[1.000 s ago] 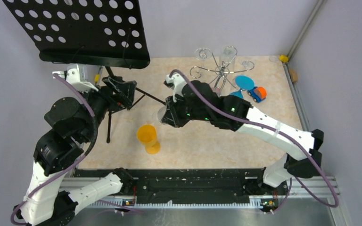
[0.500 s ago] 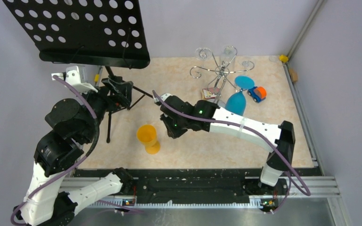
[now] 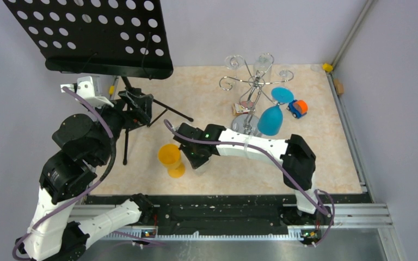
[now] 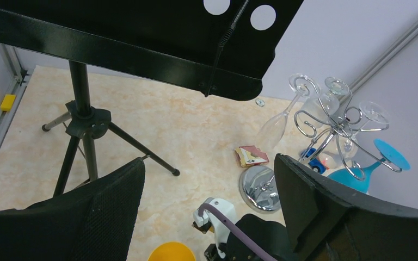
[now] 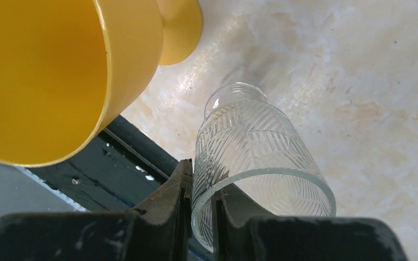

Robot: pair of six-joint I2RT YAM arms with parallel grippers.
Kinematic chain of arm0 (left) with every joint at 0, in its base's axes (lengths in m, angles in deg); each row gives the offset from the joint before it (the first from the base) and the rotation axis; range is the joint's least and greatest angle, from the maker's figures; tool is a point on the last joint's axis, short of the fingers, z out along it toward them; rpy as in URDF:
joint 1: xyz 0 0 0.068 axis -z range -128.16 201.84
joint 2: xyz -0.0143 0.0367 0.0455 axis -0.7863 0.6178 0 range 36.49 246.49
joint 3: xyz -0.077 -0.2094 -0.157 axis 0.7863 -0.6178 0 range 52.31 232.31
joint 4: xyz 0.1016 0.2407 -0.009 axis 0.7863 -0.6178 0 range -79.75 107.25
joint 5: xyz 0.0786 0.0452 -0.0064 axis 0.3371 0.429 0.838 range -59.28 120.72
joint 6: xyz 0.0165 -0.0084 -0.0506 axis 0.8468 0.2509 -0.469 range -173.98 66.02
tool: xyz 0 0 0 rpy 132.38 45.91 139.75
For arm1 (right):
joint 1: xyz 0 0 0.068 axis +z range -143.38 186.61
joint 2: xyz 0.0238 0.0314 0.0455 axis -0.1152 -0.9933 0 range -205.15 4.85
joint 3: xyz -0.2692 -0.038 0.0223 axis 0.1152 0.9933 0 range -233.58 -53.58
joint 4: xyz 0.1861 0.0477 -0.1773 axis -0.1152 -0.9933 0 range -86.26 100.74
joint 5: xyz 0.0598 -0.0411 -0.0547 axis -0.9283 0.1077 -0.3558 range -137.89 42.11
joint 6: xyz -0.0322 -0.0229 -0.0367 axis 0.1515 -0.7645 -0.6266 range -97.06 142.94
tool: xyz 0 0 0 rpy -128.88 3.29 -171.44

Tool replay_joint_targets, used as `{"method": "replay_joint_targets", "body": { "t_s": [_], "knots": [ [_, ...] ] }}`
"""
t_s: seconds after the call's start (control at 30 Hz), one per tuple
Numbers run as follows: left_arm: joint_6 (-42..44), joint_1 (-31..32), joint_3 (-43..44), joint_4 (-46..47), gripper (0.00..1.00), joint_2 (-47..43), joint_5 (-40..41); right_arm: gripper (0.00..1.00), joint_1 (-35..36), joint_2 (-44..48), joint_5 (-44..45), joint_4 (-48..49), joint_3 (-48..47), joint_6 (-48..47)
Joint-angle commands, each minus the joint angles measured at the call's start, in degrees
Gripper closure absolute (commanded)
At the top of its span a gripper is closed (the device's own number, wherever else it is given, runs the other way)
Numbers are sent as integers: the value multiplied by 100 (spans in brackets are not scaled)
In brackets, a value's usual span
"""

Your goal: Take the wine glass off the wine glass rack

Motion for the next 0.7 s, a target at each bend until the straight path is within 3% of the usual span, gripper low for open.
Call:
{"method": "replay_joint_targets", "body": {
  "t_s": [0.0,0.3,0.67],
  "knots": [
    [139,-17,-18,279,9,-11,42,100,65,-91,-40,281,-139,114],
    [113,-14,-24,257,9,-4,48,100,63,-437,-27,-4,-354,284],
    [48,-19,70,253,9,58,-79,72,58,-190,192,-258,-805,128]
  ]
}}
